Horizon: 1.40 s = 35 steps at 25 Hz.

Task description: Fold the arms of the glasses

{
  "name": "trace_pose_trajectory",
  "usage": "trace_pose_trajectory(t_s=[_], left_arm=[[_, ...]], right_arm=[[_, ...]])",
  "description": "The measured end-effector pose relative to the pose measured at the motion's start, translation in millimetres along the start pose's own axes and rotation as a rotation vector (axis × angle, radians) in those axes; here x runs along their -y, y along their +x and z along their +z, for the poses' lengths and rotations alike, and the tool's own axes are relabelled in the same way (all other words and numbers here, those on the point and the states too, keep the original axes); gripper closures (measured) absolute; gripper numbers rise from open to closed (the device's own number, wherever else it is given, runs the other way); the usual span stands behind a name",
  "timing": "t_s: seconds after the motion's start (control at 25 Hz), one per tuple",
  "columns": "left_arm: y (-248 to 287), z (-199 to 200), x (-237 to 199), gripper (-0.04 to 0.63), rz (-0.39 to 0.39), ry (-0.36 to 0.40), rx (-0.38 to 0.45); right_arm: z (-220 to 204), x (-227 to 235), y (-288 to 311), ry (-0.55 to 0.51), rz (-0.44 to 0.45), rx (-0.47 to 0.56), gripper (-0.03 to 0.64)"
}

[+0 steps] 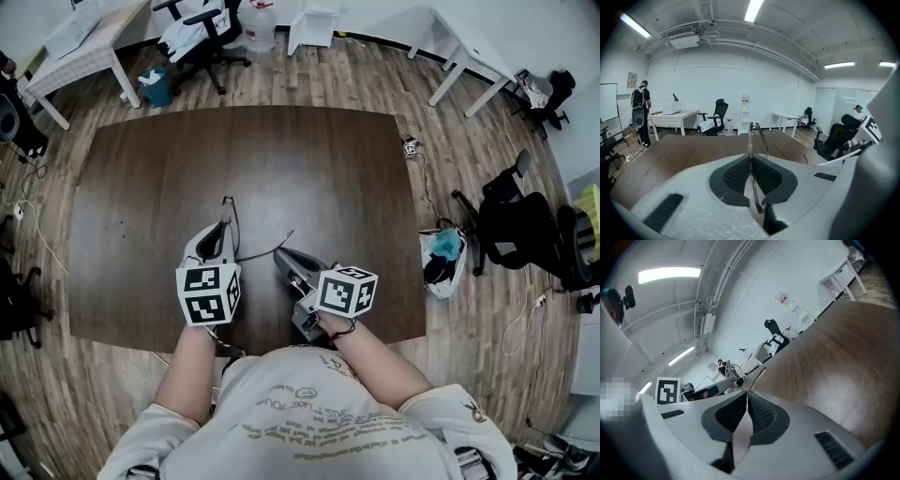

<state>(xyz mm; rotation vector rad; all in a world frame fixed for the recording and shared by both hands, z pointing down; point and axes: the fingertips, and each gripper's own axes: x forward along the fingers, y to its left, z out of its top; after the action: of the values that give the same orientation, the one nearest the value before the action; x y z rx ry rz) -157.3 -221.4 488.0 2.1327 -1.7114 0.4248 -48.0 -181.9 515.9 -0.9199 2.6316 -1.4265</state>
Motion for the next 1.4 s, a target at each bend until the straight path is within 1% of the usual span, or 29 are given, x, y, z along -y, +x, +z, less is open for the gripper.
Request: trace_pose_trajectory(t_s=[0.2, 0.48, 0.56, 0.88, 1.4], left_arm=[[1, 1, 11, 0.566, -0.026, 0.098, 0.005], [4, -6, 32, 0.566, -0.073, 0.237, -0.021], [4, -9, 37, 0.566, -0.083, 0.264, -0.025], [4, -22, 54, 0.566, -0.134, 0.334, -0.043], [5, -36, 76, 0.566, -0.202, 0.403, -0.071]], right_arm=[[4, -1, 1, -0.002, -0.007, 0.020, 0.594], [5, 4, 0, 0.005, -0.022, 0.033, 0.594], [6, 4, 0, 0.006, -0.021, 0.037, 0.594], [7, 2, 1, -0.011, -0.017, 0.050, 0.598], [10, -2, 1, -0.046, -0.013, 0.066, 0.603]])
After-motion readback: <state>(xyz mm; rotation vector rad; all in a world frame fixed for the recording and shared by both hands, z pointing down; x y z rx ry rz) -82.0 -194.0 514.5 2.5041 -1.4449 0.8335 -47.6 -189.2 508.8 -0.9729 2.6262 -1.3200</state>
